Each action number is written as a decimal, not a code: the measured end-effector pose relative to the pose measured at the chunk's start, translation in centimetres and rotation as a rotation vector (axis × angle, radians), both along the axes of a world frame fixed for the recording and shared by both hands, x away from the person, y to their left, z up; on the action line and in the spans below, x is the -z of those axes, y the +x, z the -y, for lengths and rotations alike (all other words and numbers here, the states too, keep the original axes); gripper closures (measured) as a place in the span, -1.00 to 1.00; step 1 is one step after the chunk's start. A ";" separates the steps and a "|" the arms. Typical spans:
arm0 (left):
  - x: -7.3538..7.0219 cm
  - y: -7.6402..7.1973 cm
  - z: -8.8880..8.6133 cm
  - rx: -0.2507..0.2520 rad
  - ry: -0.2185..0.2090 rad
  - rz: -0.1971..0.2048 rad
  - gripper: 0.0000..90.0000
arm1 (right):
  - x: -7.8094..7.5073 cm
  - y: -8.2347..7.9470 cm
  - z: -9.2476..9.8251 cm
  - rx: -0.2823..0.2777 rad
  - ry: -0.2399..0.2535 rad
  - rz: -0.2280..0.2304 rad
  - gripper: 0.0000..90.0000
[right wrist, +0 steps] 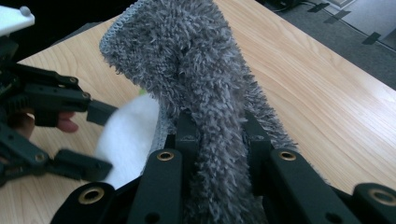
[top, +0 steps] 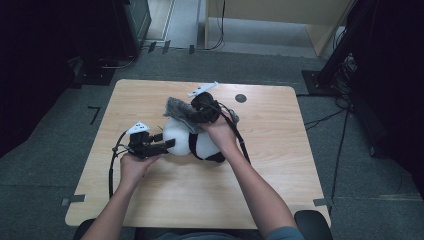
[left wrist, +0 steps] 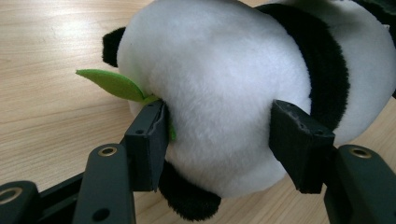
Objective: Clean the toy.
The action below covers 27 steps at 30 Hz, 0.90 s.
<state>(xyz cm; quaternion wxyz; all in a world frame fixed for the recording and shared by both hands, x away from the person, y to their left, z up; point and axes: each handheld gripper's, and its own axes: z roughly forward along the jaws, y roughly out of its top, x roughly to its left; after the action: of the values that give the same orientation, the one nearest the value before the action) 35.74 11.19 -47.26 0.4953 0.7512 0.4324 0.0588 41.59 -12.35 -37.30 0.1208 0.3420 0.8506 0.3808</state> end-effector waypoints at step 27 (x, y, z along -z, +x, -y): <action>-0.1 -0.1 0.1 0.000 0.005 0.007 -0.06 | 0.3 -0.4 1.3 0.013 -0.076 -0.008 0.65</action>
<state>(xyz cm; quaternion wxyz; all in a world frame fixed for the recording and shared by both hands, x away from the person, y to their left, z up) 35.60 11.12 -47.19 0.4951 0.7521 0.4304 0.0625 41.16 -13.64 -37.57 0.1326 0.3442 0.8627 0.3461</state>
